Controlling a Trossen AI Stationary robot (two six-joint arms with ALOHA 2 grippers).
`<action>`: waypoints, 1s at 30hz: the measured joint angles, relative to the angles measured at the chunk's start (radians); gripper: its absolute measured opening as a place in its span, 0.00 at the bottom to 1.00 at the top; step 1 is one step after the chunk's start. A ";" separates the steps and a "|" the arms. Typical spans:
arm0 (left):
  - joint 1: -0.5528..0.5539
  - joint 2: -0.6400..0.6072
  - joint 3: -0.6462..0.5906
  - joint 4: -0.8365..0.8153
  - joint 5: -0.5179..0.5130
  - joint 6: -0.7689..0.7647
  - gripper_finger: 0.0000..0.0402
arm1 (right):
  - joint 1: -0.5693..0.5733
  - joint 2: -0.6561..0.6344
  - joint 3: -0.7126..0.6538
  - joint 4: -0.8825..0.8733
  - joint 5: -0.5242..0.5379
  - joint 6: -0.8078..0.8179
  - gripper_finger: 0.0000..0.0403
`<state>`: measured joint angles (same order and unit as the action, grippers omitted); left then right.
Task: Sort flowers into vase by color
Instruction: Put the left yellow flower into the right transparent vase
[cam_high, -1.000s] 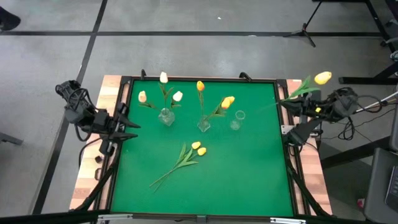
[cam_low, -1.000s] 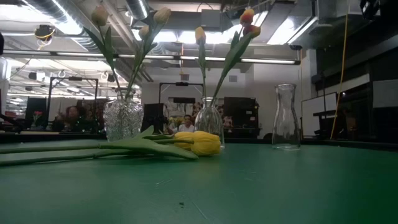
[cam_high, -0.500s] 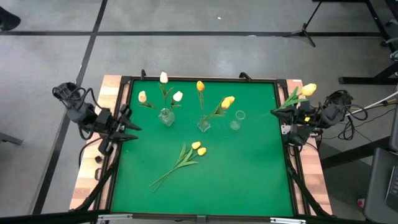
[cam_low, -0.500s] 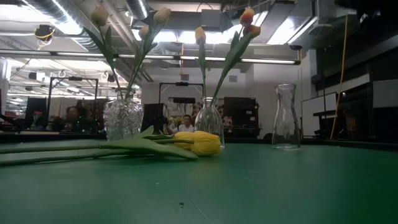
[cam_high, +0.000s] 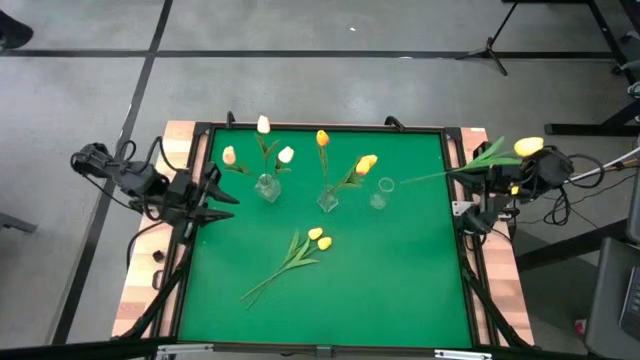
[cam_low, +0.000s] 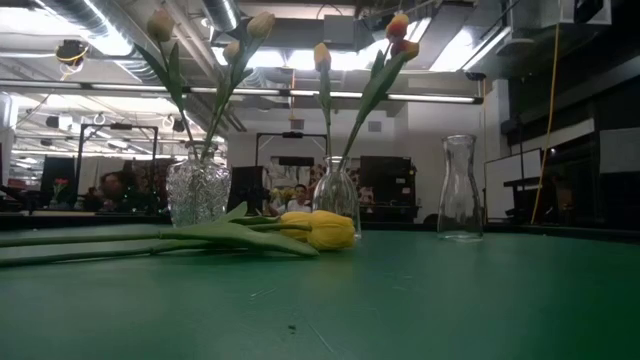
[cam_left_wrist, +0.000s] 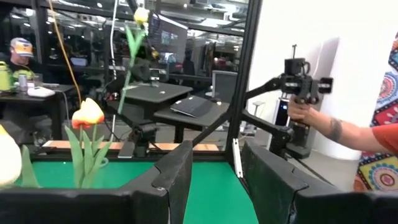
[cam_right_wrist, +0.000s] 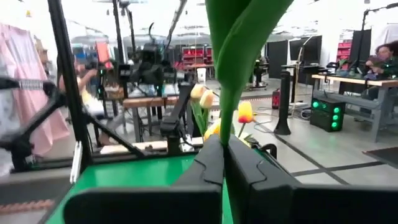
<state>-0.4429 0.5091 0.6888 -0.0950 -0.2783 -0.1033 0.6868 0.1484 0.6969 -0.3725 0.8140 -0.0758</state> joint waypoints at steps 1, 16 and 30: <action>0.010 0.005 0.000 0.001 0.013 -0.001 0.35 | 0.000 -0.012 0.016 -0.014 0.007 0.010 0.00; 0.048 0.021 0.000 0.009 -0.023 -0.009 0.35 | 0.000 -0.040 -0.157 0.126 -0.144 0.089 0.00; 0.048 0.021 0.000 0.013 -0.174 -0.313 0.35 | -0.045 0.034 -0.326 0.342 -0.078 0.102 0.00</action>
<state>-0.3946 0.5301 0.6884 -0.0822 -0.4520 -0.4163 0.6414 0.1828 0.3714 -0.0308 0.7357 0.0258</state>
